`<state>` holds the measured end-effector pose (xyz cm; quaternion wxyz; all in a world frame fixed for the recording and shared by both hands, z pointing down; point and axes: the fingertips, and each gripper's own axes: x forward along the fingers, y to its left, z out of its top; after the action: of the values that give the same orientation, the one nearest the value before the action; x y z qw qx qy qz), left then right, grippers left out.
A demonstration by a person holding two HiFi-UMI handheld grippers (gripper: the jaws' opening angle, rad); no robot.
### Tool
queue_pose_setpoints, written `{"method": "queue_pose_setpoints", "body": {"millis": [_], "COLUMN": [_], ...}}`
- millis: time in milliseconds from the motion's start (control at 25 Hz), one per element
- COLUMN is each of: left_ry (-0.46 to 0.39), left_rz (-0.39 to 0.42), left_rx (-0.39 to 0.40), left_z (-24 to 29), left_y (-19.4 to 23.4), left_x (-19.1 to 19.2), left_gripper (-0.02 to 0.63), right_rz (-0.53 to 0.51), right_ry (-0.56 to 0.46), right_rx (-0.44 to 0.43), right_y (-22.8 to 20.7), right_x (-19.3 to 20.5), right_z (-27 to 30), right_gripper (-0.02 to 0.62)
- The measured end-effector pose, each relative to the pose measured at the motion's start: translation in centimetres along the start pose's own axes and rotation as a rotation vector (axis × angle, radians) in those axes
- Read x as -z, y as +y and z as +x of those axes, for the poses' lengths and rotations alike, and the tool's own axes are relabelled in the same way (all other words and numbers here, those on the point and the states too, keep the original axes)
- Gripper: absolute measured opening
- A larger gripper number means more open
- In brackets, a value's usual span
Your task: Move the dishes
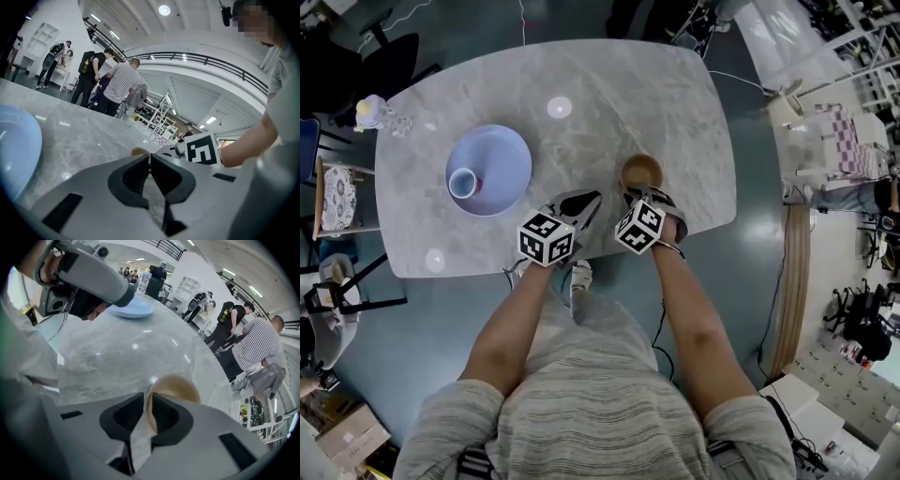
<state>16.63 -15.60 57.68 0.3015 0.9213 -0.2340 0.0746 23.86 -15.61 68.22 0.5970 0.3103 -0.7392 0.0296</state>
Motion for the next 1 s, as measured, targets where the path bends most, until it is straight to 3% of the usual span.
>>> {"method": "queue_pose_setpoints", "body": {"millis": [320, 640, 1000], "left_ry": [-0.016, -0.031, -0.071], "left_rz": [-0.01, -0.011, -0.022], "left_rx": [-0.007, -0.016, -0.061], "left_z": [-0.7, -1.4, -3.7], "left_y": [0.3, 0.4, 1.6], "left_x": [-0.1, -0.2, -1.1], "left_gripper": [0.028, 0.029, 0.029], "right_rz": [-0.044, -0.085, -0.163], "right_ry": [0.023, 0.028, -0.036], "right_rx": [0.046, 0.094, 0.115], "right_y": [-0.3, -0.2, -0.7], "right_x": [0.0, -0.4, -4.8], "right_z": [0.3, 0.3, -0.7], "right_gripper": [0.03, 0.025, 0.025]}}
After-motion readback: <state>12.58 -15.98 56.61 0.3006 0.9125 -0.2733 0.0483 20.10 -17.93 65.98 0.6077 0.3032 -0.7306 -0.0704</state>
